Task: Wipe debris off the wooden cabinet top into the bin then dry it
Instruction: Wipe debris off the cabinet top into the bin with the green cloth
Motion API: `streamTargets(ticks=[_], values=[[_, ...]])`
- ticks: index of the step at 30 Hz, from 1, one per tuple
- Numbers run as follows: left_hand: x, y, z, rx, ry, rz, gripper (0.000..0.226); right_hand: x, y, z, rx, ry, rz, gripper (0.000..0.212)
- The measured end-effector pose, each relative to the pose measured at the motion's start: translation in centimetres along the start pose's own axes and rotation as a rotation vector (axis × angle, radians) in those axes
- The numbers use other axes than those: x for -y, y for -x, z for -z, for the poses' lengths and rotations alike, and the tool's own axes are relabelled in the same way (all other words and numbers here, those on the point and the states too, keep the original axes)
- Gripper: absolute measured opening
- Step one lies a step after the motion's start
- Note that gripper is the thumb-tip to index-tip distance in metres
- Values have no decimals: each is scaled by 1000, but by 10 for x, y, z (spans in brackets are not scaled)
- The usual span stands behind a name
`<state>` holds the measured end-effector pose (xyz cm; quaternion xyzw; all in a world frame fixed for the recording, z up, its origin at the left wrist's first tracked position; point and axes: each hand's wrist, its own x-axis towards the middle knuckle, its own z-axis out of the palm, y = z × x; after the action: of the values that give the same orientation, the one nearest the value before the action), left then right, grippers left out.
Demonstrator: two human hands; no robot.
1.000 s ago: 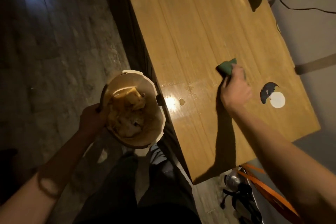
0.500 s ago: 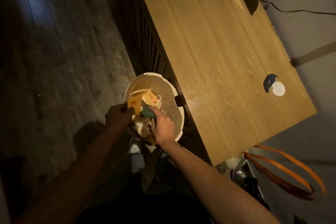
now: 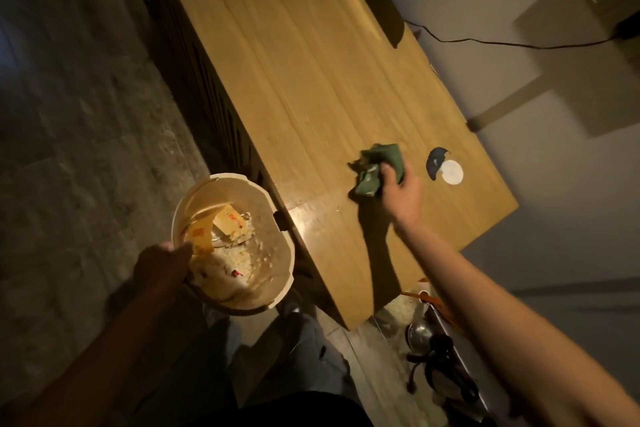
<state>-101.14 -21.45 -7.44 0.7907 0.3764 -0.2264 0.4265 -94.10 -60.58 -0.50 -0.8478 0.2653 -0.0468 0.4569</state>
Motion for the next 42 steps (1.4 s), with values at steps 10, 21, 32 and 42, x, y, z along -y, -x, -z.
streamTargets(ticks=[10, 21, 32, 42], values=[[21, 5, -17, -78, 159, 11, 17, -89, -194, 138, -238, 310, -182, 31], [19, 19, -24, -159, 204, 16, 20, -88, -153, 95, -114, 496, 100, 49], [33, 23, -23, -129, 171, -10, 30, -63, -45, 9, -23, 642, 242, 57], [48, 38, -29, -87, 156, -28, 19, -11, 158, -103, 110, 455, 330, 51]])
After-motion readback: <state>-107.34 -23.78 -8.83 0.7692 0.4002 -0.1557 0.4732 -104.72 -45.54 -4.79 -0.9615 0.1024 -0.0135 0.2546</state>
